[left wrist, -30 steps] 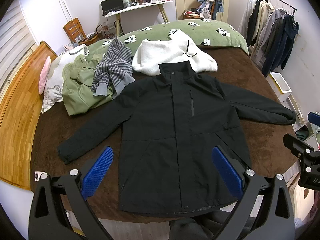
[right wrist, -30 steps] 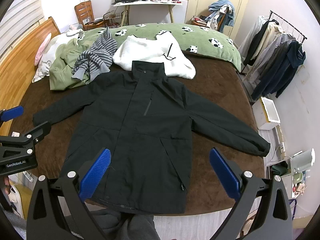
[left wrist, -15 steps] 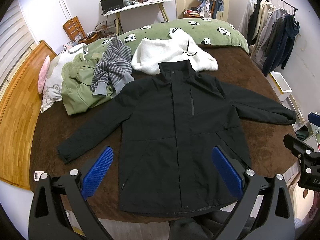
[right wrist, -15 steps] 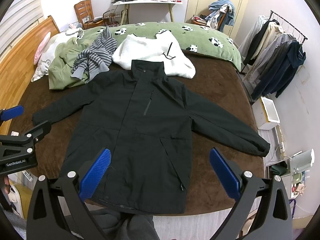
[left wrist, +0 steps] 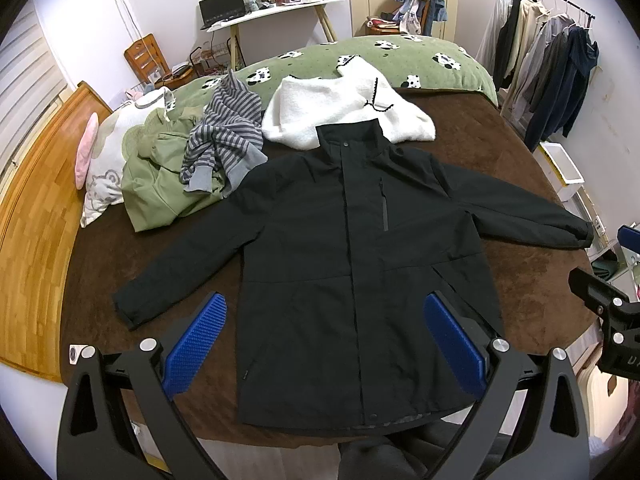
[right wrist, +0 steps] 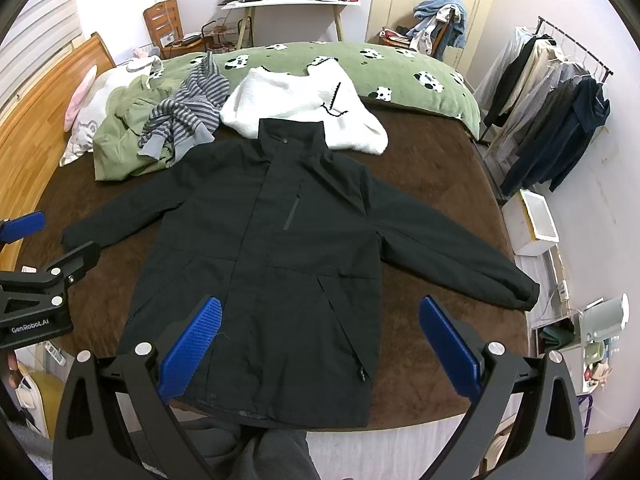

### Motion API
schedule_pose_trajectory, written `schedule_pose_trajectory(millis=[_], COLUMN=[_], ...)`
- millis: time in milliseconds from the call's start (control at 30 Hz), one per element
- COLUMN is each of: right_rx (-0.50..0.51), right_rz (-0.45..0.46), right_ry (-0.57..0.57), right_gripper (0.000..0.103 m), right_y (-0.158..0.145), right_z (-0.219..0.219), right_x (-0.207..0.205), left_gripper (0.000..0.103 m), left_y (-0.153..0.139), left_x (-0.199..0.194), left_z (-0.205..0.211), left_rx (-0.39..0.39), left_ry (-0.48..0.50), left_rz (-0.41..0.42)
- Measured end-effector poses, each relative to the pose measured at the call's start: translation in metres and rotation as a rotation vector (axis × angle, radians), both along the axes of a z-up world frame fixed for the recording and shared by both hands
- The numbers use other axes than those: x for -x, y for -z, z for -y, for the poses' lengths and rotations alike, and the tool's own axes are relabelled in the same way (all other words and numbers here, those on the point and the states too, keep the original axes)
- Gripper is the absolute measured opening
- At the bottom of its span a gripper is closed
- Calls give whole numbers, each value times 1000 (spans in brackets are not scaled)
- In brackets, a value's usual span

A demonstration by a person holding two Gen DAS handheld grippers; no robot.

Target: Fold large clothes

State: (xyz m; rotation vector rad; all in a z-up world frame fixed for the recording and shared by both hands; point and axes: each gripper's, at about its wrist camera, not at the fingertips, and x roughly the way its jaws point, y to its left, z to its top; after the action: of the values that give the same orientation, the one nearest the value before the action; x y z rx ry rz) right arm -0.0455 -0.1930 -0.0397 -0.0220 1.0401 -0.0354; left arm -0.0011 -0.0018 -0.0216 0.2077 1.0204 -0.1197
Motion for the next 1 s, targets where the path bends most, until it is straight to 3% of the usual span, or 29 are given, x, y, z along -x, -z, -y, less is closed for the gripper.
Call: schedule_pose_trajectory(millis=[1000], right_rx=[1], right_rz=[-9], right_ry=[1], right_gripper=[97], right_y=[-3], right_z=[4], right_x=[-8], left_gripper=[97], left_y=[13], left_x=[-3], left_z=[-3], left_rx=[5], left_ry=[-13], left_rz=[-9])
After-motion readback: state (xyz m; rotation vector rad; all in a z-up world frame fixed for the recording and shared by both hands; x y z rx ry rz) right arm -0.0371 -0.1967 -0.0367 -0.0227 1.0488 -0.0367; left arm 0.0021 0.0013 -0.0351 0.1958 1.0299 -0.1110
